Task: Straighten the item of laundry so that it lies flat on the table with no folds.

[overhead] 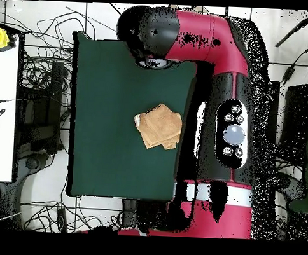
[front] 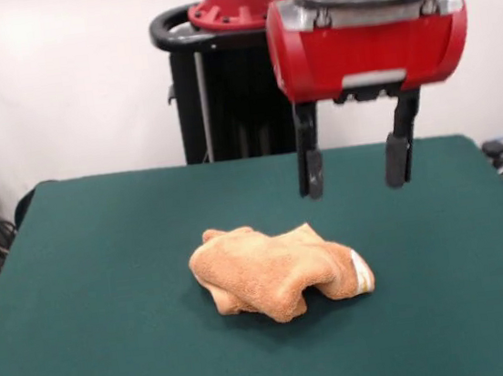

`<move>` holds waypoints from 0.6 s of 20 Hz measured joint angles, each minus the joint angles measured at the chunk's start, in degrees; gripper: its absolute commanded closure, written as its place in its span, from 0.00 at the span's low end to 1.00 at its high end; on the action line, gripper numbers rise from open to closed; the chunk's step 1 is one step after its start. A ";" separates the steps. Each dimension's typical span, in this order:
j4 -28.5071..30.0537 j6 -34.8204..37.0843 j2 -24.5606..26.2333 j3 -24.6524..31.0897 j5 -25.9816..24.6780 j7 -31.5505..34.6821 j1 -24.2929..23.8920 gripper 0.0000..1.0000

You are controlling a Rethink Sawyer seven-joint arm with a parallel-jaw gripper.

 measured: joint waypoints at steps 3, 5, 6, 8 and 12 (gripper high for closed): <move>0.79 0.00 -0.93 -0.08 0.20 0.00 -0.01 0.00; 1.16 0.00 -1.10 -0.19 0.21 0.00 -0.02 0.00; 1.74 -0.01 -1.14 -0.27 0.21 0.00 -0.02 0.00; 2.88 -0.02 -1.23 -0.31 0.32 0.00 -0.05 0.00; 8.60 -1.02 -1.85 -0.33 0.85 0.00 -0.38 0.00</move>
